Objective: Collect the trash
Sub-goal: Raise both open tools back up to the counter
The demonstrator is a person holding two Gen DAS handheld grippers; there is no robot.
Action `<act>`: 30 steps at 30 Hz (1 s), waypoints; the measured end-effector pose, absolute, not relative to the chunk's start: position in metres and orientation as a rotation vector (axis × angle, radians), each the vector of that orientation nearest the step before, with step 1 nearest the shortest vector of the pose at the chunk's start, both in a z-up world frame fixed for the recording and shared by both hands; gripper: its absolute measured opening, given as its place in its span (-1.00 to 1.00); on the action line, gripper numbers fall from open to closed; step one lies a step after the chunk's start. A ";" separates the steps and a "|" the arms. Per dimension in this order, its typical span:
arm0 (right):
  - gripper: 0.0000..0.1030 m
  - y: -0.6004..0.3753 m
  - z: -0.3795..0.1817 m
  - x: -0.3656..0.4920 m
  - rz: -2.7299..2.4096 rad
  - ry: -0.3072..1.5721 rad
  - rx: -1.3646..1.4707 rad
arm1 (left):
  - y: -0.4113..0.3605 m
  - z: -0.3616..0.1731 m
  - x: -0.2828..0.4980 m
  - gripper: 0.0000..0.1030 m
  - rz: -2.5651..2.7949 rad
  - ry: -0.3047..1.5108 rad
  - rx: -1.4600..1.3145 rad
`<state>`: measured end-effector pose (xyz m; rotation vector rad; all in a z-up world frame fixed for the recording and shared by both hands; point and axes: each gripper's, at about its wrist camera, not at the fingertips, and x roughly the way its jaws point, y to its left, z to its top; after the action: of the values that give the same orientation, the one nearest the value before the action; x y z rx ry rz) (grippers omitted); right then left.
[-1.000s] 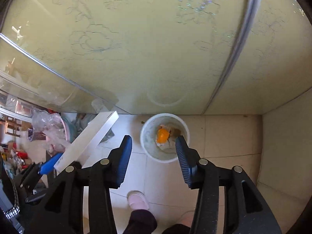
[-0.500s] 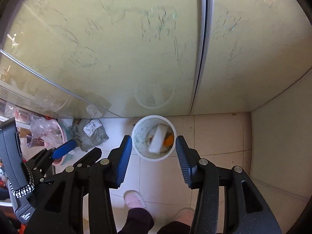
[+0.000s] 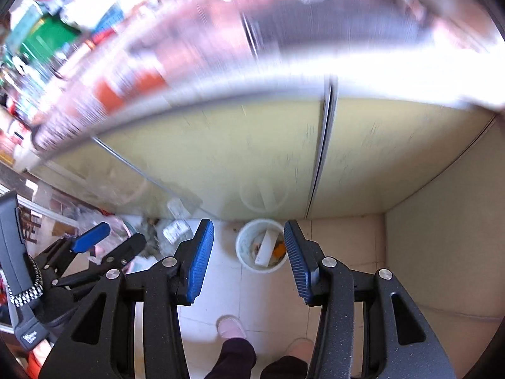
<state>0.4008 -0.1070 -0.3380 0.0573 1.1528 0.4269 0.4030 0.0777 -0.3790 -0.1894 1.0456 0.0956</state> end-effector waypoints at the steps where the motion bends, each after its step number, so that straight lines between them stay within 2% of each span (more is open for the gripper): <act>1: -0.17 -0.106 -0.321 0.399 0.425 1.129 0.057 | 0.080 -0.359 0.401 0.33 0.086 1.018 -0.189; 6: -0.16 -0.104 -0.242 0.385 0.413 0.996 0.070 | 0.097 -0.278 0.392 0.35 0.056 0.897 -0.144; 13: -0.04 -0.097 -0.147 0.355 0.372 0.794 0.099 | 0.126 -0.176 0.379 0.35 0.043 0.729 -0.120; 16: -0.01 -0.090 -0.119 0.341 0.345 0.730 0.082 | 0.134 -0.144 0.369 0.47 0.025 0.666 -0.105; 20: 0.12 -0.086 -0.096 0.333 0.323 0.674 0.081 | 0.136 -0.118 0.362 0.58 0.010 0.609 -0.077; 24: 0.35 -0.086 -0.082 0.333 0.302 0.636 0.079 | 0.135 -0.101 0.360 0.83 -0.001 0.573 -0.068; 30: 0.39 -0.093 -0.076 0.347 0.285 0.610 0.084 | 0.127 -0.094 0.383 0.83 -0.010 0.564 -0.040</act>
<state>0.3467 -0.0933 -0.0762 0.0840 0.6096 0.2854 0.3827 0.1269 -0.0944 -0.0399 0.5643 -0.0103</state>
